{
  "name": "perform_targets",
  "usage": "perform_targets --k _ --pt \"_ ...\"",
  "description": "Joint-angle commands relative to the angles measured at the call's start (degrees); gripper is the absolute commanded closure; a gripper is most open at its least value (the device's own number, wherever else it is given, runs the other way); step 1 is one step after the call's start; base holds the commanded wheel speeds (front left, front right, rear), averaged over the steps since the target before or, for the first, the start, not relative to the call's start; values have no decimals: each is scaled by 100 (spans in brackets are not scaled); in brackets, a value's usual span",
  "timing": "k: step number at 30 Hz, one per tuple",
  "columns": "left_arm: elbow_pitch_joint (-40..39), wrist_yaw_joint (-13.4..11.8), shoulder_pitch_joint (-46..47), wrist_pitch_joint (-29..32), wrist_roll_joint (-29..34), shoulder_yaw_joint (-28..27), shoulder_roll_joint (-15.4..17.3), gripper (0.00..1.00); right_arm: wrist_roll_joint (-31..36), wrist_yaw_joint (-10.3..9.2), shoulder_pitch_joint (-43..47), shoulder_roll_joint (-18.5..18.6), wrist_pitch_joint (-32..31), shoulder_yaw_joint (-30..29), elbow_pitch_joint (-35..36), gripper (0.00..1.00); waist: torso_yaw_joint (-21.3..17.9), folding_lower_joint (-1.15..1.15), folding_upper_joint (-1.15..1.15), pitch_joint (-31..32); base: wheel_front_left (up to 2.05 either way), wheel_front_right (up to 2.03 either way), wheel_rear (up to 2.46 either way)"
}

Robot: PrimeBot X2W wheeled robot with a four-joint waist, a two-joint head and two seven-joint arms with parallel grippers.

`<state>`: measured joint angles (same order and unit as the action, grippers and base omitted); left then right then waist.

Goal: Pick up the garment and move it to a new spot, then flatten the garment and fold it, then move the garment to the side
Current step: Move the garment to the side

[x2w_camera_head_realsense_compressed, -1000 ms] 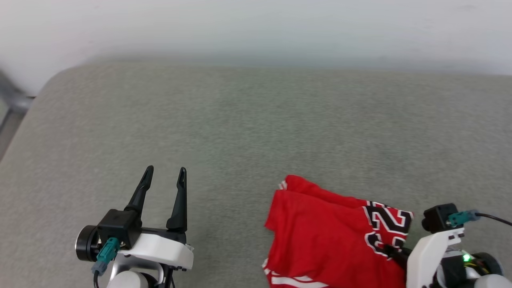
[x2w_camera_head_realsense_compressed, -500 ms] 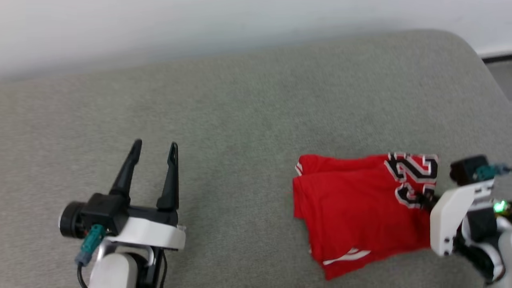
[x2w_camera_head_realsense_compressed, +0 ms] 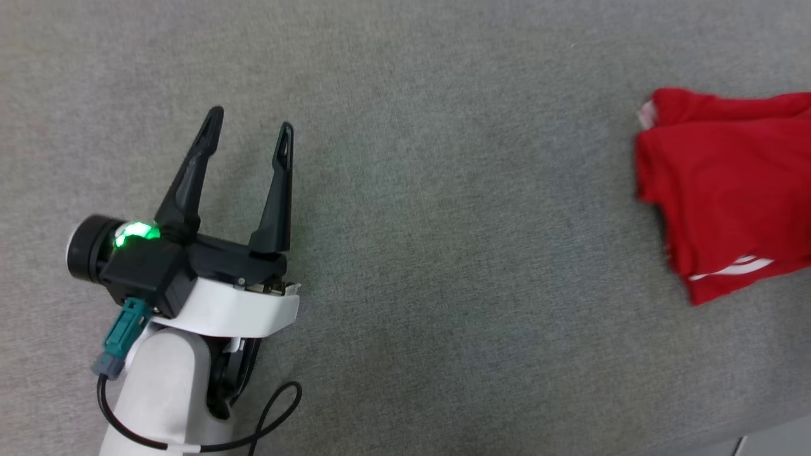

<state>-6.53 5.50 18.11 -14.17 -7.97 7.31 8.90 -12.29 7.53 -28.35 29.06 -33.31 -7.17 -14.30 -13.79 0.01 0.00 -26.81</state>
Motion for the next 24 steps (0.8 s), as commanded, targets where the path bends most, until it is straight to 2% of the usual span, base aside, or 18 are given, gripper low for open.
perform_targets --k 1,8,15,16,17,18,24 --pt "-74 6 131 12 30 39 47 0 97 -8 -169 105 12 -132 -75 100 28 -1 0 -376 0 0 0" --pt "-380 59 485 78 60 209 134 0 670 -9 -642 292 180 -1038 -449 100 187 -1 0 -897 0 0 0" --pt "-487 101 688 76 48 407 202 0 1241 -8 -839 -38 429 -1735 -794 100 346 -1 0 -1155 0 0 0" --pt "-484 106 695 69 36 422 209 0 1359 -8 -832 -100 497 -1799 -843 73 360 -1 0 -1161 0 0 0" --pt "-482 110 698 62 25 435 216 0 1421 -9 -858 -193 608 -1943 -868 26 372 -1 0 -1160 0 0 0" --pt "-478 106 693 57 18 450 220 0 1586 -8 -849 -241 709 -2033 -892 0 385 -1 0 -1153 0 0 0" --pt "-342 92 568 25 -63 467 211 0 2409 -9 -897 -607 1370 -2635 -1004 0 421 -1 0 -940 0 0 0"
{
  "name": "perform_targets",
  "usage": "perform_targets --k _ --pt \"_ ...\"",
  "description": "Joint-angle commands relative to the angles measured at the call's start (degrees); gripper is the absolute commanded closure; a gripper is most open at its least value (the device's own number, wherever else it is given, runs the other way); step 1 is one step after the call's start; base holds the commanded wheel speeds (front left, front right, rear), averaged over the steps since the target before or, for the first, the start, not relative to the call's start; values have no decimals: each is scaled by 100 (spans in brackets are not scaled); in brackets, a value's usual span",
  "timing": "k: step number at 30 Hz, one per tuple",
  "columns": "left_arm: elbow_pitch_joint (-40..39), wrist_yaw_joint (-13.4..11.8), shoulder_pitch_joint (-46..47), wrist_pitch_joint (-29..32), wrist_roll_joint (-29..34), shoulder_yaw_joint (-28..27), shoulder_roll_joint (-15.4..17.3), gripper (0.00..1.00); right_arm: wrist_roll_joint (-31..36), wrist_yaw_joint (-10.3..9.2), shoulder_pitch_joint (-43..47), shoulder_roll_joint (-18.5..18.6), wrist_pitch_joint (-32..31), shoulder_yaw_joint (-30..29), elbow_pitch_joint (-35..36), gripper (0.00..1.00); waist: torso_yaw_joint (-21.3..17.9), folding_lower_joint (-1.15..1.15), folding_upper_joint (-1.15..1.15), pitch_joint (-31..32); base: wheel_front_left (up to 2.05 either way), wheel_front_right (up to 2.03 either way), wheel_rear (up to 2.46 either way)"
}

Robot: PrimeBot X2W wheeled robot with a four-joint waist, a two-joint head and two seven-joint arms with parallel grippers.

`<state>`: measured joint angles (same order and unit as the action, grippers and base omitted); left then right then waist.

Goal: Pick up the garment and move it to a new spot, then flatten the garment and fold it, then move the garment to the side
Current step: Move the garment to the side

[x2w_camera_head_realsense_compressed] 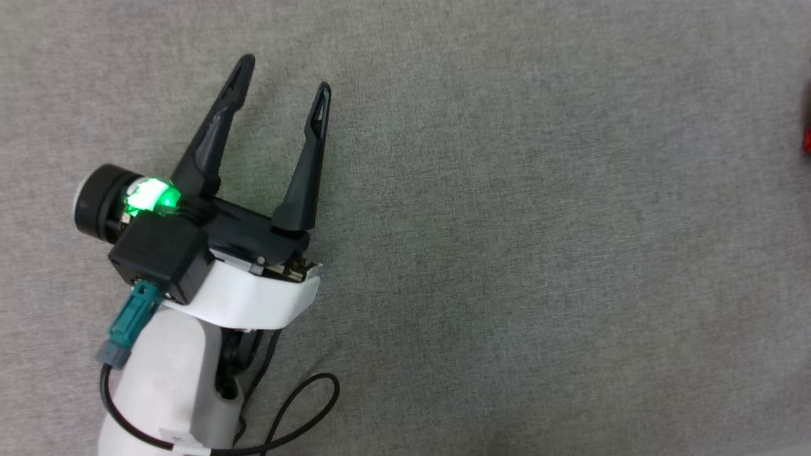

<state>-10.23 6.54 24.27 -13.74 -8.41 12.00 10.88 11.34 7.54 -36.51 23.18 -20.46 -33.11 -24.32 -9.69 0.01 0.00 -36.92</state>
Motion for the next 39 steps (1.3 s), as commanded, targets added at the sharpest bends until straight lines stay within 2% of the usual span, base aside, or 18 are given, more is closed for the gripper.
perform_targets --k 1,7,14,20,28,35,39 --pt "141 -30 -146 -46 -58 26 -33 0 180 -10 -71 -105 596 -160 -104 0 32 -1 0 286 0 0 0" --pt "537 -145 -466 -112 -183 27 -204 0 -155 -10 180 -4 1603 -142 -628 0 147 -1 0 948 0 0 0" --pt "1041 -288 -1044 -139 -351 -50 -367 0 -1015 -10 640 266 2617 318 -1604 0 345 -1 0 1866 0 0 0" --pt "1338 -385 -1512 -152 -435 -105 -443 0 -1466 -10 1248 17 3155 710 -1742 0 564 -1 0 2531 0 0 0" --pt "1539 -507 -2048 -149 -522 -215 -508 0 -1689 -10 2270 -714 3315 1166 -963 0 856 -1 0 3220 0 0 0" --pt "1714 -584 -2271 -144 -563 -295 -488 0 -1661 -10 3067 -1558 2963 1702 496 0 1108 -1 0 3569 0 0 0" --pt "1807 -626 -2346 -144 -574 -378 -447 0 -1628 -10 3472 -1841 2671 2085 1444 0 1220 -1 0 3717 0 0 0"
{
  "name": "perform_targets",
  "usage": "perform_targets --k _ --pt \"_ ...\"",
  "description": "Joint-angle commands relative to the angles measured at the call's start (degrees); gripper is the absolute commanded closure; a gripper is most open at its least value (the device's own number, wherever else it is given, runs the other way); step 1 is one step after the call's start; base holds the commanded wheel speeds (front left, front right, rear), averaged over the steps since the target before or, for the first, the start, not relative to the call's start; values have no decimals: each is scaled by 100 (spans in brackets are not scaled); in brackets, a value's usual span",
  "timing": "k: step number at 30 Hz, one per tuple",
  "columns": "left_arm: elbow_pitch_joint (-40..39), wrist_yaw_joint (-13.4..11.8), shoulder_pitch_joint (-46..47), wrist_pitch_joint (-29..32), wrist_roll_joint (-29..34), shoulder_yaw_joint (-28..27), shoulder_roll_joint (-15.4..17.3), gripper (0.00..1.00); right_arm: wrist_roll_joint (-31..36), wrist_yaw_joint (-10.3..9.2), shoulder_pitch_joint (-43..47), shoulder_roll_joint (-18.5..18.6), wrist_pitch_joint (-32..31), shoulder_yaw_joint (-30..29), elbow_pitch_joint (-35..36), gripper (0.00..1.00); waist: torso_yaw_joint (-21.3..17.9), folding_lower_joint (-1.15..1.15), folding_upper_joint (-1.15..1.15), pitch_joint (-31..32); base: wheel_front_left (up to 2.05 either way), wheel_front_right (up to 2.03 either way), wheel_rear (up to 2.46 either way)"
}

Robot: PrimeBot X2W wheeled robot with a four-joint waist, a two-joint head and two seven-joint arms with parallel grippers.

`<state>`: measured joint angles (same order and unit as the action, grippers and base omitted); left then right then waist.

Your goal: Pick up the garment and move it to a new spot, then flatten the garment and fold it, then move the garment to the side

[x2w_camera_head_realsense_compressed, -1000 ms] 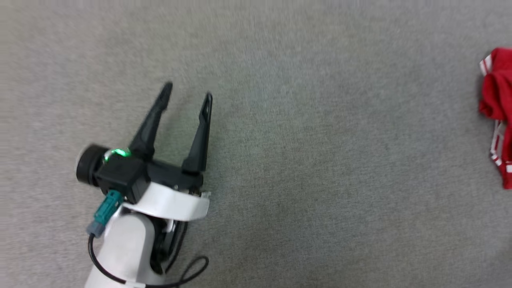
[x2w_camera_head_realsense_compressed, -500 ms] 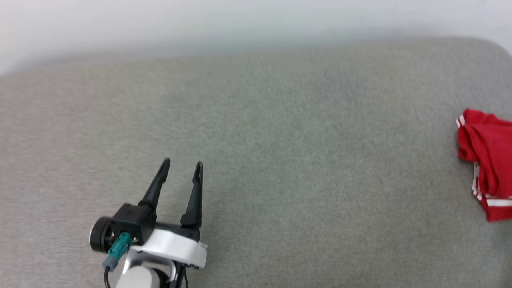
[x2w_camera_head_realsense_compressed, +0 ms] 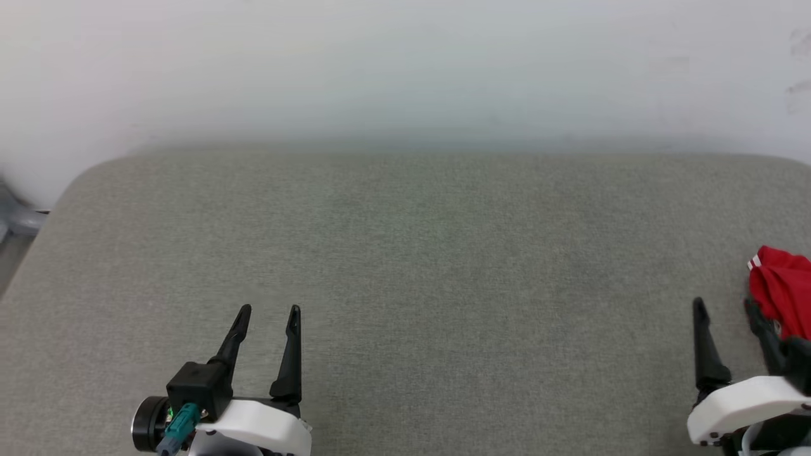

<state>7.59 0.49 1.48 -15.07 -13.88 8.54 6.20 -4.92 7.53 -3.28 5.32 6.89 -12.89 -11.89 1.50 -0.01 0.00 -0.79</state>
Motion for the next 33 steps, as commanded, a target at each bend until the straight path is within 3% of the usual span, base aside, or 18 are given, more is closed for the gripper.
perform_targets --k 1,16,33 --pt "31 -29 -82 -11 -27 -53 30 0 23 -9 250 -99 -148 144 425 0 120 1 0 119 0 0 0" --pt "136 58 -162 -12 21 -197 87 0 -228 -8 1461 -248 -915 452 2573 0 147 1 0 221 0 0 0" --pt "236 192 -72 -12 112 -262 16 0 -317 -8 1421 -250 -1048 564 2732 0 54 1 0 183 0 0 0"
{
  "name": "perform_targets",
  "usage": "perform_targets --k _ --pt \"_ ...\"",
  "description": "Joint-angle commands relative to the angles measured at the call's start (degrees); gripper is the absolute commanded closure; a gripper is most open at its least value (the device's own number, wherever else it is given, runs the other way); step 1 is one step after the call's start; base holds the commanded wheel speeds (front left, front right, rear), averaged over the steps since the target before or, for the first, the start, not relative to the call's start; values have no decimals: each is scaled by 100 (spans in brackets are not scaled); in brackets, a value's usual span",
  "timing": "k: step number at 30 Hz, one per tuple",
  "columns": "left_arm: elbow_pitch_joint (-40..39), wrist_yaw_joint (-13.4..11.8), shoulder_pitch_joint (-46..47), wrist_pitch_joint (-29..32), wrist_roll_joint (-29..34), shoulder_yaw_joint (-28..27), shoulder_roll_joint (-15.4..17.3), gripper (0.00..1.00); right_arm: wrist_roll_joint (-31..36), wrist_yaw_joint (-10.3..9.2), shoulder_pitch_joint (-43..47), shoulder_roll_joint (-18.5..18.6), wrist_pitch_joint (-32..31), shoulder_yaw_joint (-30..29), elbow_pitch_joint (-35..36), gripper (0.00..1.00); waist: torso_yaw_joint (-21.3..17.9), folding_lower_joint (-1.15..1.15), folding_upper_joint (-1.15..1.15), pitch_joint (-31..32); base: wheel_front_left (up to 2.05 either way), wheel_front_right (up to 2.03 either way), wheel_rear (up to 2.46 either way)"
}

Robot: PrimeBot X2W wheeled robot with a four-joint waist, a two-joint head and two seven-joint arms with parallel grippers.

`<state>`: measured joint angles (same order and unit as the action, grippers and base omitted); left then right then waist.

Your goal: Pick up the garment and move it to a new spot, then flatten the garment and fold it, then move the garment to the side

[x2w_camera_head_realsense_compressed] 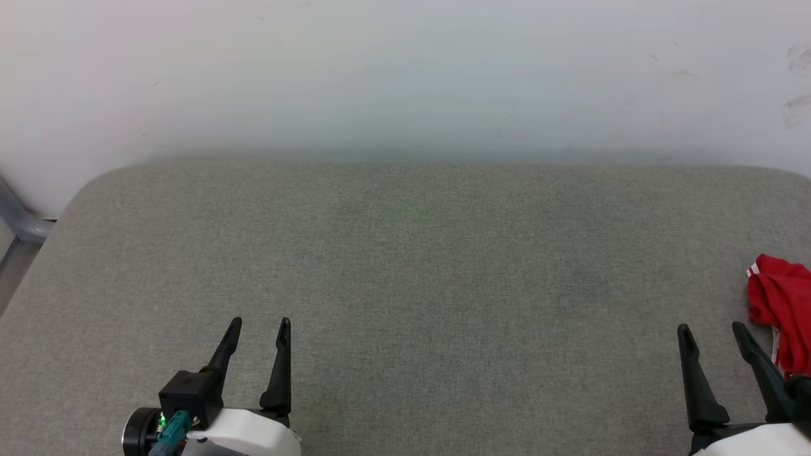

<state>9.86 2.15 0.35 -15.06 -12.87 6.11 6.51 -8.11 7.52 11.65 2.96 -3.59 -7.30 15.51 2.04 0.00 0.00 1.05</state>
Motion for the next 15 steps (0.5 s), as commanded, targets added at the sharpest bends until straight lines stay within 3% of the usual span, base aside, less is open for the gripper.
perform_targets --k 1,8,9,15 --pt "3 22 46 -13 19 -22 -20 0 -4 -7 -85 -14 3 10 -15 0 -2 0 0 -5 0 0 0" --pt "-6 70 77 -14 45 -34 -70 0 -32 -7 -115 -14 41 20 -46 0 5 0 0 -21 0 0 0" --pt "-2 51 19 -1 10 -36 -60 100 -9 0 -25 0 10 18 -43 100 6 0 0 -23 0 0 0" --pt "185 66 8 135 -322 -112 -101 100 -370 0 -13 0 23 67 -277 100 2 1 0 -29 0 0 0"
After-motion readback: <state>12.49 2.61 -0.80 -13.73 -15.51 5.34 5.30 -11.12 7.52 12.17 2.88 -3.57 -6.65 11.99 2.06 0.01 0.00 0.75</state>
